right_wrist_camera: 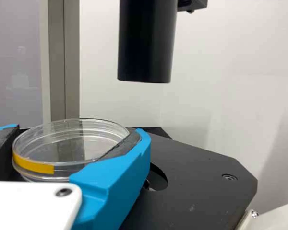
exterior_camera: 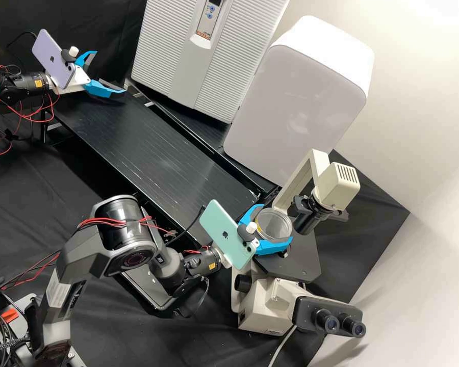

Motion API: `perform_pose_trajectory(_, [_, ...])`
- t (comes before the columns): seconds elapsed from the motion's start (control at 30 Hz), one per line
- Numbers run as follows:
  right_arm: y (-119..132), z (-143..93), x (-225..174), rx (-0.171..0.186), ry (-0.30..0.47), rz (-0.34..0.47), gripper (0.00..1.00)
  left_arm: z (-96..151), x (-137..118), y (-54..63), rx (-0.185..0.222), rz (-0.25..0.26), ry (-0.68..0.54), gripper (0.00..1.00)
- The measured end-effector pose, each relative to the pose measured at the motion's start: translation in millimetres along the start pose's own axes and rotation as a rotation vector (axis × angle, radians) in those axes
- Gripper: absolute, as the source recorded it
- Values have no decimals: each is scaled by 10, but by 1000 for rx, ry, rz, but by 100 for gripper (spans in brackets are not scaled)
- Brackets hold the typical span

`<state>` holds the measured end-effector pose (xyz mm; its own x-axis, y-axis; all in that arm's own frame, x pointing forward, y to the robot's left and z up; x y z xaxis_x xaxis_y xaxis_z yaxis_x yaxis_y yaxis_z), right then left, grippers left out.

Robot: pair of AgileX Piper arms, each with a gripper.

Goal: Place the petri dish on the microscope

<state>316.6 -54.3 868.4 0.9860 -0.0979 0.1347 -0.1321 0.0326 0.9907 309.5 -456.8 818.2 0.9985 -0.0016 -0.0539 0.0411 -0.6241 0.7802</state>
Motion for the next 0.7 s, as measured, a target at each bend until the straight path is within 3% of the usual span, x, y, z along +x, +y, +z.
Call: perform_pose_trajectory(0.7, [23,-17,0,8,-1,5,0,0,0,0,0,0,0,100])
